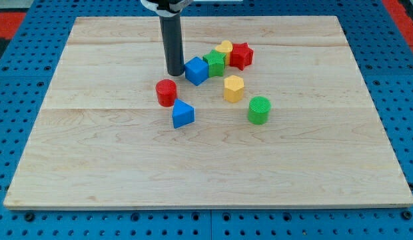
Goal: Slide red circle closer to blue cube
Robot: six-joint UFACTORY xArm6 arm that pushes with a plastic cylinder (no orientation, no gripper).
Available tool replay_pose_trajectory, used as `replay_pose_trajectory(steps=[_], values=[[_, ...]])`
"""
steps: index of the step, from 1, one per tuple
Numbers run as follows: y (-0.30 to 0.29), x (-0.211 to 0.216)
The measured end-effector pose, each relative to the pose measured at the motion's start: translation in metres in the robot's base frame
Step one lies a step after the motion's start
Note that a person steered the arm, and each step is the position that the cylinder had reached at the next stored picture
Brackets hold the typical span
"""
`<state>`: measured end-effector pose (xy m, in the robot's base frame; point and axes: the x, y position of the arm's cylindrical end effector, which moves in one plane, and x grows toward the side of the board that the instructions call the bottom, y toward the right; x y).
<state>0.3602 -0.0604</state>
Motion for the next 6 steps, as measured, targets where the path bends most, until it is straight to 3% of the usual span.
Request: replay_pose_trajectory(steps=[4,6], values=[[-0.032,0.005],[-0.056,0.058]])
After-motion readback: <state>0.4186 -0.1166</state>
